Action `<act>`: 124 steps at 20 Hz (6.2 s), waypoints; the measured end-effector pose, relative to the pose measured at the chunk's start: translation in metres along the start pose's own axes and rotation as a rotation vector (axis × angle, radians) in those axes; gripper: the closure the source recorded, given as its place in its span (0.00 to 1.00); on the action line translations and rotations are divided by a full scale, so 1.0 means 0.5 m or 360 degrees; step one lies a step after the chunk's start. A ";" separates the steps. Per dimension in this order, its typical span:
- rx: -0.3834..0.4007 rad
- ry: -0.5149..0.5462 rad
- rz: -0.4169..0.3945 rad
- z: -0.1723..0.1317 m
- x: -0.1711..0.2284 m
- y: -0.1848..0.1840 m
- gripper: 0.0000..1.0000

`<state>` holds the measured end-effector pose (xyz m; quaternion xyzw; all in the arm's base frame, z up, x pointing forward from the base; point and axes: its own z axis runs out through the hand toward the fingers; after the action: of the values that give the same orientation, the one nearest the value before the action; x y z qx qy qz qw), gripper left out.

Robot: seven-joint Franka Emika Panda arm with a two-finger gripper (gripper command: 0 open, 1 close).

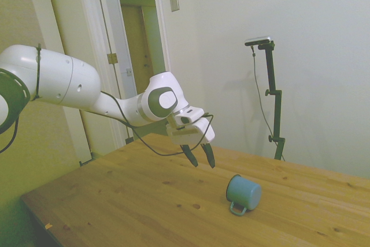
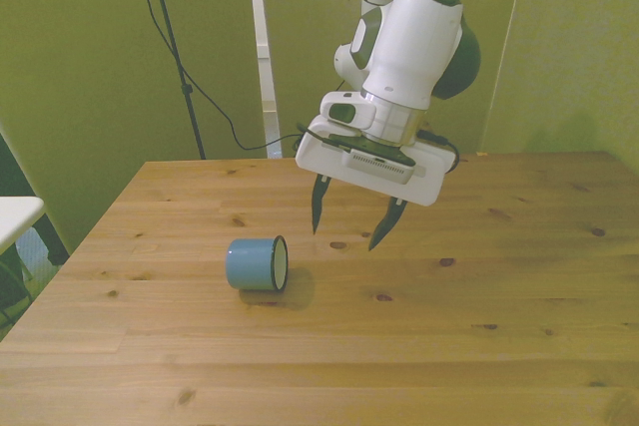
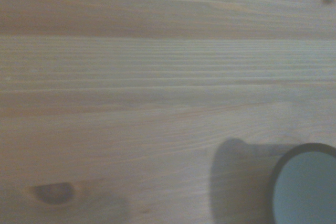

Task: Flip the mug upright

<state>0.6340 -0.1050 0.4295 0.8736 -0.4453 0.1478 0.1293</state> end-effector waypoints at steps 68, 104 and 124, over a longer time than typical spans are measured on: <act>-0.0710 0.0600 0.0035 0.183 0.100 0.017 1.00; 0.0649 0.0044 0.0684 -0.034 0.096 0.050 1.00; 0.0901 -0.0275 0.0414 0.083 0.006 0.006 1.00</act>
<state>0.6392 -0.1236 0.3923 0.8199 -0.5038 0.2065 -0.1772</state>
